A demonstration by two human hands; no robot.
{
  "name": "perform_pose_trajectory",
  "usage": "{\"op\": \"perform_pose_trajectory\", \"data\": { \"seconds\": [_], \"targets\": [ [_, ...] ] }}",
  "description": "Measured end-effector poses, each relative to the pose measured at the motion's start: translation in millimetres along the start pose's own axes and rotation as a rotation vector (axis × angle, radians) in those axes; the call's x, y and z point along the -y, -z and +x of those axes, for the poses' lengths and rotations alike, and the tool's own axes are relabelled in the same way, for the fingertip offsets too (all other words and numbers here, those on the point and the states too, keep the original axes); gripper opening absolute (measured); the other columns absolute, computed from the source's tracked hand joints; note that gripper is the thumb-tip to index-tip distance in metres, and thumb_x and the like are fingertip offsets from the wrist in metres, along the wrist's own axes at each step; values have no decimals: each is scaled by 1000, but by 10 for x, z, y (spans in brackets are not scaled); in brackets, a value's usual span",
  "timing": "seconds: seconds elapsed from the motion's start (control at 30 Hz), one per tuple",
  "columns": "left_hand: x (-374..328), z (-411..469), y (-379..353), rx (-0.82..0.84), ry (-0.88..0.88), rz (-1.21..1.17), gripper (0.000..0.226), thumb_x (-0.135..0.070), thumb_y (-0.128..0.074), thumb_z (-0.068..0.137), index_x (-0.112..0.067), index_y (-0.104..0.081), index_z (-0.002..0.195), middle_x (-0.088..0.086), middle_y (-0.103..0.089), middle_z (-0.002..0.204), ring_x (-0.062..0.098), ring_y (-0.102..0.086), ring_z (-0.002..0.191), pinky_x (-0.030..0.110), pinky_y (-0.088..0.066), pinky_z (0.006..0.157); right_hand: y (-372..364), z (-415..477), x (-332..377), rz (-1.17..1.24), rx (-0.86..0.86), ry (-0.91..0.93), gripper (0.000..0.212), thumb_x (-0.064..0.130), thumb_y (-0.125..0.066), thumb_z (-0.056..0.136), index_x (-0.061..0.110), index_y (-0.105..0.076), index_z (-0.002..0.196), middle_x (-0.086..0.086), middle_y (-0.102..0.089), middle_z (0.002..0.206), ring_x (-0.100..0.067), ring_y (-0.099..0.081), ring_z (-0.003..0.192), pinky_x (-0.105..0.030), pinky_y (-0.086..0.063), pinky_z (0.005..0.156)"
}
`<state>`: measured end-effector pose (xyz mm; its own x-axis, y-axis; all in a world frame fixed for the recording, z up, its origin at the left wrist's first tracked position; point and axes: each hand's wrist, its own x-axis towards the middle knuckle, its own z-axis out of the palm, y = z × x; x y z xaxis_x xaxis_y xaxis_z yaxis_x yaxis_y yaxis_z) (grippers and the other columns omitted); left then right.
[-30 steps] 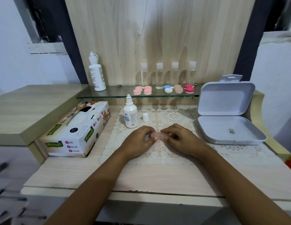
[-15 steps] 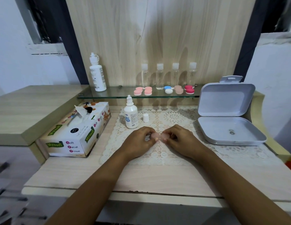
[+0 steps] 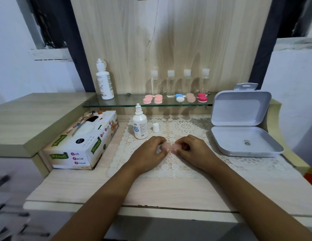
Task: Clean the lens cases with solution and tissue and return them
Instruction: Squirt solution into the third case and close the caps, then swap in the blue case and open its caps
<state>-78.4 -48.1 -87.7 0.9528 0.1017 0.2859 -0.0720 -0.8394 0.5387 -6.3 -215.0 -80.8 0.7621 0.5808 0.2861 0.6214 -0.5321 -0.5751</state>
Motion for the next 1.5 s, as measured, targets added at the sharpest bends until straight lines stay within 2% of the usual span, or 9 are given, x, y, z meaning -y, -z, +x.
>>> {"op": "perform_pose_trajectory", "data": {
  "seconds": [0.1, 0.23, 0.37, 0.6, 0.73, 0.87, 1.03, 1.3, 1.5],
  "targets": [
    [11, -9, -6, 11, -1, 51, 55, -42, -51, 92, -20, -36, 140, -4, -41, 142, 13, -37, 131, 26, -31, 104, 63, 4, 32, 62, -19, -34, 25, 31, -65, 84, 15, -65, 104, 3, -60, 94, -9, -54, 85, -8, -38, 66],
    [28, 16, -31, 67, 8, 219, 56, -48, -41, 94, -21, -34, 143, -4, -32, 150, 14, -26, 138, 36, -19, 114, 145, 49, 115, 117, -133, -84, 26, 34, -66, 84, 13, -64, 99, -1, -64, 90, -13, -59, 83, -21, -44, 68],
    [26, 38, -35, 96, 27, 260, 55, -48, -39, 96, -20, -35, 143, -4, -26, 154, 13, -21, 141, 35, -15, 116, 277, 260, 291, 155, -324, -86, 29, 41, -65, 83, 15, -60, 94, 2, -59, 80, -14, -55, 75, -26, -40, 60],
    [48, 23, -47, 63, 7, 226, 52, -47, -42, 94, -21, -41, 140, -4, -30, 152, 15, -28, 138, 33, -21, 114, 327, 817, 595, -13, -509, -163, 38, 45, -56, 88, 10, -56, 105, -9, -65, 99, -29, -59, 91, -31, -38, 64],
    [25, 26, -38, 57, -7, 227, 52, -46, -42, 95, -20, -41, 140, -3, -30, 152, 13, -28, 138, 28, -20, 114, 258, 997, 648, -143, -495, -233, 43, 45, -53, 89, 9, -54, 112, -12, -63, 105, -32, -59, 96, -33, -41, 69],
    [1, 14, -17, 56, -18, 235, 51, -45, -41, 96, -19, -41, 140, -4, -30, 152, 12, -27, 138, 24, -18, 112, 176, 1119, 624, -216, -461, -285, 47, 47, -53, 89, 8, -51, 115, -13, -63, 106, -32, -60, 98, -33, -42, 67],
    [12, 24, -17, 61, -12, 237, 52, -46, -42, 95, -19, -42, 139, -4, -31, 151, 11, -27, 138, 30, -18, 115, 165, 1184, 587, -241, -439, -295, 47, 48, -54, 88, 7, -52, 113, -13, -64, 105, -32, -61, 97, -32, -41, 67],
    [30, 34, -22, 66, -9, 230, 53, -47, -41, 95, -20, -40, 141, -4, -31, 151, 12, -26, 138, 32, -19, 115, 151, 1181, 538, -263, -430, -252, 52, 55, -50, 88, 10, -52, 114, -12, -64, 104, -31, -61, 96, -32, -41, 66],
    [31, 34, -31, 69, -4, 225, 54, -47, -42, 95, -20, -38, 142, -4, -30, 152, 13, -26, 139, 32, -18, 115, 165, 1110, 542, -244, -441, -203, 42, 43, -44, 93, 9, -53, 116, -12, -64, 106, -32, -59, 99, -33, -39, 68]
  ]
}}
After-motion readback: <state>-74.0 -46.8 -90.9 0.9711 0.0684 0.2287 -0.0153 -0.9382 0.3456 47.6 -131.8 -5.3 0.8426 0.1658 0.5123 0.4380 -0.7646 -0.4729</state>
